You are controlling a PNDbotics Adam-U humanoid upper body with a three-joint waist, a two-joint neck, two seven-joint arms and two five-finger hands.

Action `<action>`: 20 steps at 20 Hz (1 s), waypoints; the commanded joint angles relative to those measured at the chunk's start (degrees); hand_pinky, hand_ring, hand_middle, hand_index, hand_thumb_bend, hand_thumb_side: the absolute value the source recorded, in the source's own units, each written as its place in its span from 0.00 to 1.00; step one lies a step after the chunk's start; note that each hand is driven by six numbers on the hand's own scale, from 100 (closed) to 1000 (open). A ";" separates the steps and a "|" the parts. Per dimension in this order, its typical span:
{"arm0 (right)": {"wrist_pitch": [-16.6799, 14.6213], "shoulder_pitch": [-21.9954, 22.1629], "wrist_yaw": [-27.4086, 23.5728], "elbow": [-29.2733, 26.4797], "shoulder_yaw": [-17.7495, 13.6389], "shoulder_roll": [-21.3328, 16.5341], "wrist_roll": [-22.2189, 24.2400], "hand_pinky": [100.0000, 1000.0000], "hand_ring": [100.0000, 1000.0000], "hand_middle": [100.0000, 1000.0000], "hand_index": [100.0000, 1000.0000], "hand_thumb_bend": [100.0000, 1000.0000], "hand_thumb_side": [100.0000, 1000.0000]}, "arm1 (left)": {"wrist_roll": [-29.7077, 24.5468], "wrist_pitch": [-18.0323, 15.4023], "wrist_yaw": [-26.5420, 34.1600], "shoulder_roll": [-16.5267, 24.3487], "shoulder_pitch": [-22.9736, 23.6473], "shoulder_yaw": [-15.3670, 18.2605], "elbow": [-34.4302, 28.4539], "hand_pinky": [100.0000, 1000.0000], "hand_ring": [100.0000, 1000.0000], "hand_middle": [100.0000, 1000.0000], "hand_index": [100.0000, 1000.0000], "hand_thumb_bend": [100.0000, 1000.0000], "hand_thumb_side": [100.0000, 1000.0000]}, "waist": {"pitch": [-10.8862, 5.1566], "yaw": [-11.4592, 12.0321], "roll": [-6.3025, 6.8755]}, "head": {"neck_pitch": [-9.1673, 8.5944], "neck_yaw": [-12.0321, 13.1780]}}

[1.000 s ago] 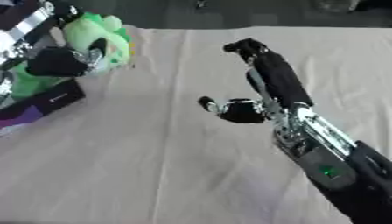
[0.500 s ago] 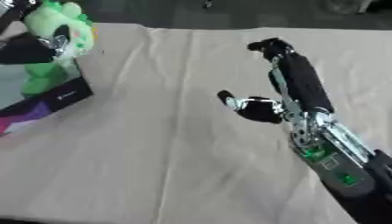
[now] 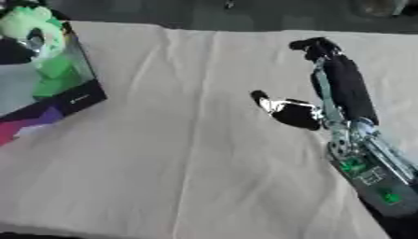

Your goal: Pick up the objects with one hand, pass them to the other hand, and then place them into the box on the other side of the table.

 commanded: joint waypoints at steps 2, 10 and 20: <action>-0.19 -0.87 -0.78 -1.19 -0.80 -1.36 -0.67 0.59 0.73 0.75 0.79 0.57 0.29 | 1.86 -1.75 -1.89 1.09 -0.45 1.63 4.00 0.90 0.54 0.42 0.38 0.00 0.02 | -1.21 -0.07 -0.73 | -0.11 0.57; -0.19 -0.93 -1.63 -1.19 -1.34 -1.26 -1.50 0.59 0.73 0.75 0.79 0.57 0.29 | 2.39 -4.04 -3.05 0.12 0.17 2.28 9.41 0.95 0.68 0.63 0.65 0.41 0.75 | -1.19 0.02 -0.97 | -0.17 1.01; 0.07 -0.18 -1.97 -1.19 -1.84 -1.08 -2.88 0.58 0.73 0.75 0.78 0.57 0.28 | 3.56 -4.42 -4.32 0.27 0.71 3.64 11.34 1.00 0.78 0.79 0.80 0.41 0.70 | -1.23 0.09 -1.02 | -0.06 0.72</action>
